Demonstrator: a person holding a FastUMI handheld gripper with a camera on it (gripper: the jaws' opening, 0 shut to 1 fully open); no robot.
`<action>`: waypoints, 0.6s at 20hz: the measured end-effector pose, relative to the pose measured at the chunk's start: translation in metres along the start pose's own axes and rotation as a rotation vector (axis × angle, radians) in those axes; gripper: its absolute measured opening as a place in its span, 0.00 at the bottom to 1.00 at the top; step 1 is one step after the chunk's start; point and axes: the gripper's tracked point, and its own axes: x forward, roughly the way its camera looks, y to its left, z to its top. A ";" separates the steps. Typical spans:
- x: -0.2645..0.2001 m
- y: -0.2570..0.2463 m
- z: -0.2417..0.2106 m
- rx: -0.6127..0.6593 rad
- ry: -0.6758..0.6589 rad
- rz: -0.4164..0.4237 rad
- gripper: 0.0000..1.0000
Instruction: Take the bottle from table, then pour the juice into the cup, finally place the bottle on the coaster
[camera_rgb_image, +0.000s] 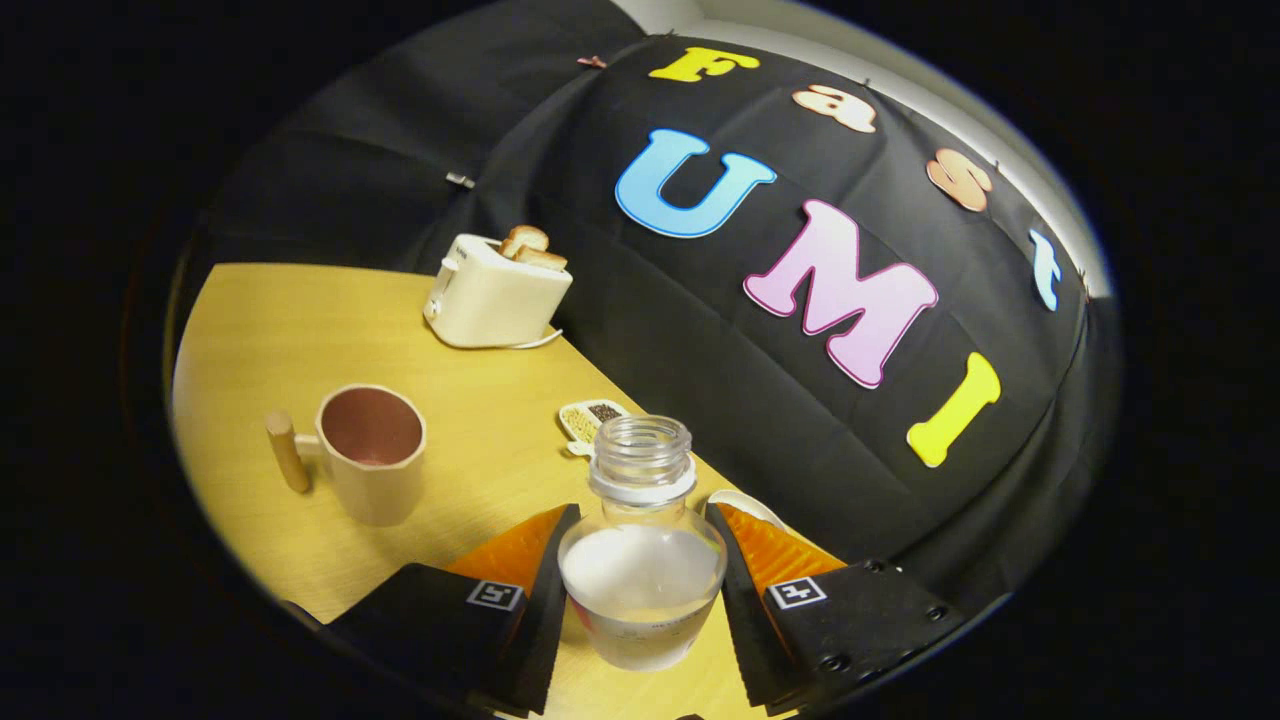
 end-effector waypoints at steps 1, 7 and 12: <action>0.001 0.002 0.000 -0.042 0.014 -0.008 0.74; 0.021 0.022 -0.002 -0.275 0.052 -0.022 0.73; 0.026 0.046 0.008 -0.450 0.043 0.002 0.73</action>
